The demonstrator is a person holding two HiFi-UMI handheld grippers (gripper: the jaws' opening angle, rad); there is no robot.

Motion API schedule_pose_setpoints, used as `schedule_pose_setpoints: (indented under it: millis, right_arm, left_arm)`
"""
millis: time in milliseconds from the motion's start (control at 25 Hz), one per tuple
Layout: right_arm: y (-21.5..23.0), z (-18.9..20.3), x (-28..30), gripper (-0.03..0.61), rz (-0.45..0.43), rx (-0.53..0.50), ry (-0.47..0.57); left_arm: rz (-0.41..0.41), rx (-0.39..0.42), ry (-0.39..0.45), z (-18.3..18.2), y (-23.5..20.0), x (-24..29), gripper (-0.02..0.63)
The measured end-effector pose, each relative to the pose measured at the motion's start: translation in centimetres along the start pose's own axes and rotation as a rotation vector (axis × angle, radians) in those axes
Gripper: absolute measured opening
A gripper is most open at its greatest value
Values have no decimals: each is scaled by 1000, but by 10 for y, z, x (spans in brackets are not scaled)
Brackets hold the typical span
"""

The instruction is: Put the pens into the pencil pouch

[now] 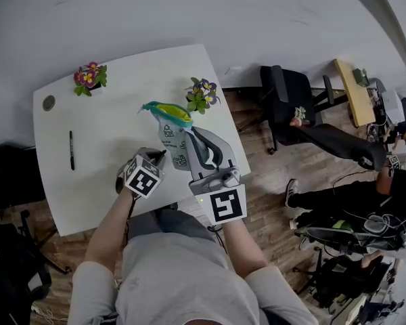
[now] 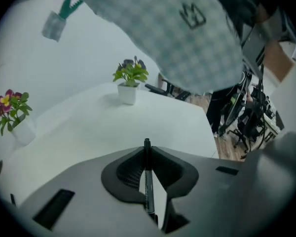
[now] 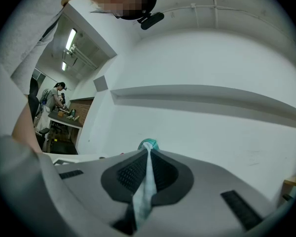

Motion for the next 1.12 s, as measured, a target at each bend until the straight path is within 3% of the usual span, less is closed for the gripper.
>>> schedule_pose_setpoints:
  millis: [240,600,760,920,1120]
  right_arm:
    - [-3,-5,5,37,-11,0,14]
    - [-19,-17,25,37,-45,-11,61]
    - [-29,-19,29,37,-60,-24,74]
    - [-37,-21,33,37,-72,-24,85]
    - [-44,-26,38,37,-81,-20,106]
  left_arm:
    - [-59,-109,292,-33,-22,-71,61]
    - [-173,-207,604,-60,-60,-174,61]
    - [-214,-257,790,-82,-76,-231,61]
    - [-208,-291,985,-113,-91,-286,61]
    - [-178,-278,1143,-150,-99,-326,61]
Point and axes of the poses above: the fingertips, and each gripper's own axes: x forward along the fingers, y to its right, z out of its underside, the point moved 2 cm from there along -x, backward along the fingers, and after that the axes turned 1 degree about -x, right-handed, at the moved point
